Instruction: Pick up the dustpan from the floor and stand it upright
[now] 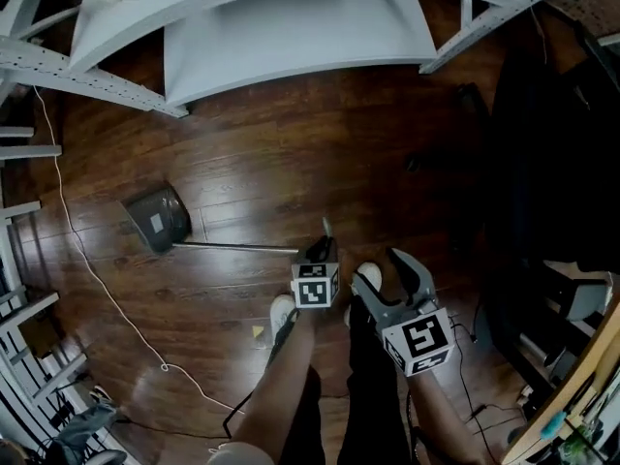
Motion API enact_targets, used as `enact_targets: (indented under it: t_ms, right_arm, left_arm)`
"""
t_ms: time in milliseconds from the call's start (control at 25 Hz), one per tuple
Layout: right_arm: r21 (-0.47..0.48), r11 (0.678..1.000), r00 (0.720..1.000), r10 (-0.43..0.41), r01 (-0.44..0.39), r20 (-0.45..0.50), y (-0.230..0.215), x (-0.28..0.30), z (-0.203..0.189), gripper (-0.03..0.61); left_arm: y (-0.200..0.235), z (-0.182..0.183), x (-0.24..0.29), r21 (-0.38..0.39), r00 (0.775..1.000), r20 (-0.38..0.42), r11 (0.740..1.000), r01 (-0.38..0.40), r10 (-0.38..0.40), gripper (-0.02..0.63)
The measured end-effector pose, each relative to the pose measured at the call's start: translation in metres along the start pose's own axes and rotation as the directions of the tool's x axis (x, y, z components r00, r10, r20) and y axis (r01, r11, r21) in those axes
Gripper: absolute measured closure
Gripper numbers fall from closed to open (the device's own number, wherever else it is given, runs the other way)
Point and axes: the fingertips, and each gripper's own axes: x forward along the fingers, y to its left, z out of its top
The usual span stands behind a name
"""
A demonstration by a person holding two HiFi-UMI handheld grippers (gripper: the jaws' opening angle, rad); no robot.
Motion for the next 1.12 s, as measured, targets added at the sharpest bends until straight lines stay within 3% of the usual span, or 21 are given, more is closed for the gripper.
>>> enact_targets:
  t_ms: [120,320,480,640,920,1120]
  right_arm:
    - [-0.025,0.999,0.998,0.045,-0.044,0.040,0.037,-0.031,0.050,0.354]
    - [-0.025,0.999,0.999,0.036,-0.035,0.039,0.077,-0.089,0.105,0.354]
    - [-0.018,0.999,0.997,0.045,-0.044,0.069,0.105,-0.111,0.147,0.354]
    - [-0.020,0.998,0.990,0.064,-0.062,0.124,0.140,-0.125,0.187,0.354]
    - [-0.018,0.994,0.982,0.113,-0.111,0.152,0.201,-0.133,0.220,0.354]
    - [-0.052,0.992,0.981,0.125,-0.118,0.147,0.228,-0.141,0.229,0.354]
  left_arm:
    - [-0.020,0.038,-0.069,-0.049,0.997,0.068,0.998,0.040,-0.037,0.549]
    - [-0.040,0.082,-0.183,-0.124,0.987,0.152,0.990,0.074,-0.054,0.549]
    - [-0.030,0.113,-0.252,-0.200,0.971,0.232,0.974,0.105,-0.057,0.549]
    - [-0.019,0.133,-0.304,-0.247,0.957,0.282,0.959,0.142,-0.069,0.548]
    - [0.007,0.145,-0.377,-0.303,0.931,0.353,0.931,0.205,-0.090,0.546]
    - [0.054,0.148,-0.411,-0.301,0.927,0.376,0.946,0.121,0.001,0.538]
